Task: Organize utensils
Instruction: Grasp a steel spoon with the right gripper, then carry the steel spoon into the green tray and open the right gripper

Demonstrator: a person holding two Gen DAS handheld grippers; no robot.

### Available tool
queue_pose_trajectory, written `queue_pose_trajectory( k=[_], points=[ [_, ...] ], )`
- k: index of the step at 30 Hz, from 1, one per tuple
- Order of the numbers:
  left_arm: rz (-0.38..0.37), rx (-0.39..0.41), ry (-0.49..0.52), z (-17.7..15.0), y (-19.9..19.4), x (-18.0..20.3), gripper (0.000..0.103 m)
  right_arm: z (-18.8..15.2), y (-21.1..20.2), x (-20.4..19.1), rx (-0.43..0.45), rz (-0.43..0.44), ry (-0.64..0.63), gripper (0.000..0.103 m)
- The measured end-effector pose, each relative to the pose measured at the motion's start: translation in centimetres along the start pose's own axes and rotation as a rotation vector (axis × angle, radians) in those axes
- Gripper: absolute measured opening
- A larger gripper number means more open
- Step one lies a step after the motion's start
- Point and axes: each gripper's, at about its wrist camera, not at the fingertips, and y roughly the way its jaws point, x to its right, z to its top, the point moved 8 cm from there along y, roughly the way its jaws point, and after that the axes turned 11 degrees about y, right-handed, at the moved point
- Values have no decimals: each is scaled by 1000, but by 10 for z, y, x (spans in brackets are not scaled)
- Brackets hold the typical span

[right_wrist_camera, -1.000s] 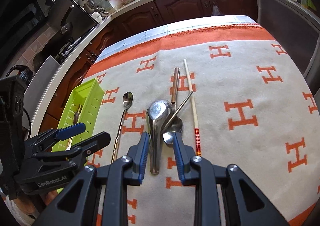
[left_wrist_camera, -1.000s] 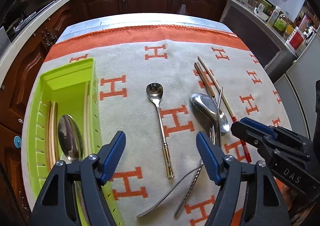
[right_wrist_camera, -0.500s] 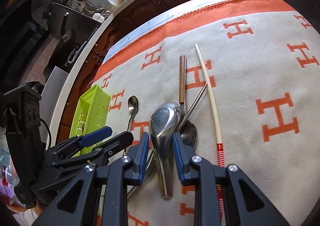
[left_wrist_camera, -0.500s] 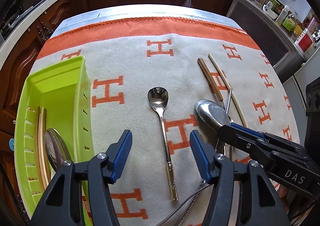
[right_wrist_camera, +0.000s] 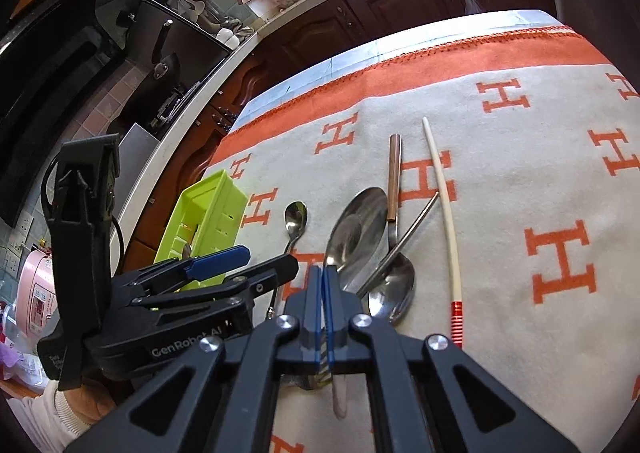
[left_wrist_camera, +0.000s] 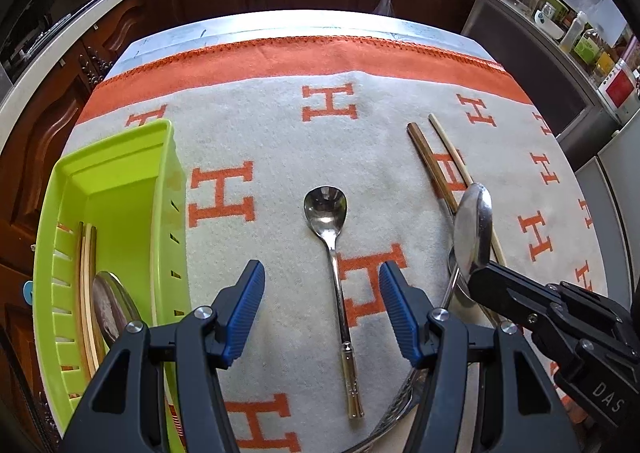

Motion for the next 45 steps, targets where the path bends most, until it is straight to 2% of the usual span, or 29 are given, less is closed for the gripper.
queue_pose_trajectory(
  k=[3, 8, 12, 14, 15, 16, 23, 29, 36, 40, 45],
  points=[
    [11, -17, 10, 1, 3, 3, 33, 2, -7, 3, 19, 2, 3, 1],
    [27, -52, 28, -2, 10, 10, 31, 3, -17, 8, 42, 7, 10, 1],
    [44, -49, 43, -3, 12, 13, 31, 3, -20, 12, 44, 12, 28, 1],
    [37, -37, 48, -2, 12, 15, 19, 3, -20, 13, 44, 12, 33, 1],
    [32, -31, 53, -3, 11, 16, 5, 2, -19, 14, 42, 16, 40, 1],
    [24, -25, 53, -3, 11, 16, 3, 2, -19, 15, 41, 17, 44, 1],
    [-49, 1, -31, -11, 1, 10, 1, 0, -24, 12, 43, 25, 45, 1],
    [-56, 65, -58, -17, -42, -3, 1, -3, -35, 1, 58, 32, 24, 1],
    [25, 127, -99, -42, -100, -45, 2, -17, -40, -36, 37, 70, -30, 1],
    [92, 115, -141, -70, -113, -80, 2, -31, -34, -70, -5, 104, -86, 1],
    [99, 71, -207, -105, -108, -112, 2, -50, -19, -114, -63, 123, -171, 1]
  ],
)
